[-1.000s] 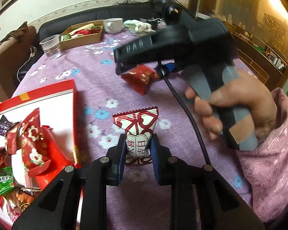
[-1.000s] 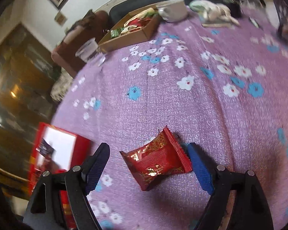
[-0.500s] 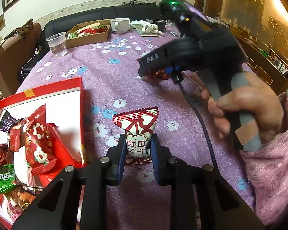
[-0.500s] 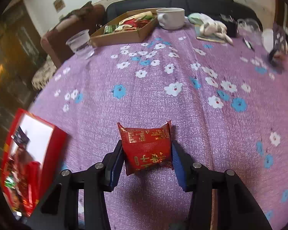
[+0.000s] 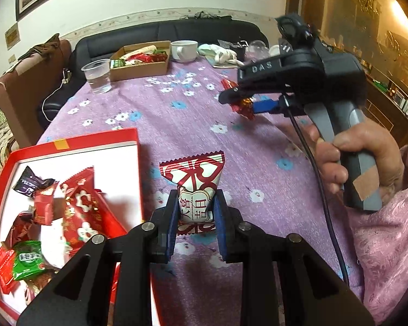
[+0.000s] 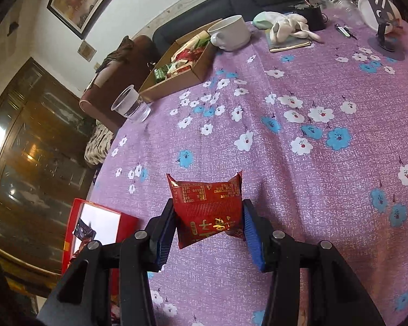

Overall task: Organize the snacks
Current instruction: 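Lift both held packets above the table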

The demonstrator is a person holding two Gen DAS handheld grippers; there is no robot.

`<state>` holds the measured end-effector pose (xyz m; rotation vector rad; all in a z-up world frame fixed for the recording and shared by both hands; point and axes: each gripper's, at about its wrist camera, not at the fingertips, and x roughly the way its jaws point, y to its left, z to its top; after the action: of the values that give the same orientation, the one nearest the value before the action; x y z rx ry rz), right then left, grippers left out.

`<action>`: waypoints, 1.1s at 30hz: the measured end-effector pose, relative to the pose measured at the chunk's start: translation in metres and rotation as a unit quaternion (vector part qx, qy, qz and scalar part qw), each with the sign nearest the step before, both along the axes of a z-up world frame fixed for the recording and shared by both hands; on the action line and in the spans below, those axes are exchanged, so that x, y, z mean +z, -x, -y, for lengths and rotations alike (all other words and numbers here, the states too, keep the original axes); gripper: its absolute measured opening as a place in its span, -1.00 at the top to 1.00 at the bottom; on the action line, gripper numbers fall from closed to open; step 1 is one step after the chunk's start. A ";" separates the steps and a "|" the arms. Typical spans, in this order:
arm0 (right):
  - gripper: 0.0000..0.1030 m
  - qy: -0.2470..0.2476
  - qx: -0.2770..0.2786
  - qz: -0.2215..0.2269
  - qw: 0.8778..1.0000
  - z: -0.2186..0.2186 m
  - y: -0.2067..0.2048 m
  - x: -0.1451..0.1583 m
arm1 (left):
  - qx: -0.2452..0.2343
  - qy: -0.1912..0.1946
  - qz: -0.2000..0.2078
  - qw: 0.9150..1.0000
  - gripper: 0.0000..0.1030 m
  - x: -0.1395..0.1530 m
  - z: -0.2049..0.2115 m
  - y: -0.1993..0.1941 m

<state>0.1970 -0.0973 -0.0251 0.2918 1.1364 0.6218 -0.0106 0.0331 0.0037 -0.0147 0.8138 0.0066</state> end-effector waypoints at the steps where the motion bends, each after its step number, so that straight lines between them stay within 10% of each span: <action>1: 0.08 -0.002 -0.001 -0.002 1.000 0.000 -0.001 0.000 | 0.001 0.000 0.002 1.000 0.58 0.001 -0.001 0.001; 33: 0.08 -0.033 -0.008 -0.012 0.999 0.005 0.001 0.003 | 0.033 -0.019 0.032 0.999 0.58 0.028 -0.016 0.021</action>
<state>0.1960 -0.1027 -0.0222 0.3658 1.1378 0.6443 -0.0320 0.0494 0.0316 -0.0060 0.7478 0.0841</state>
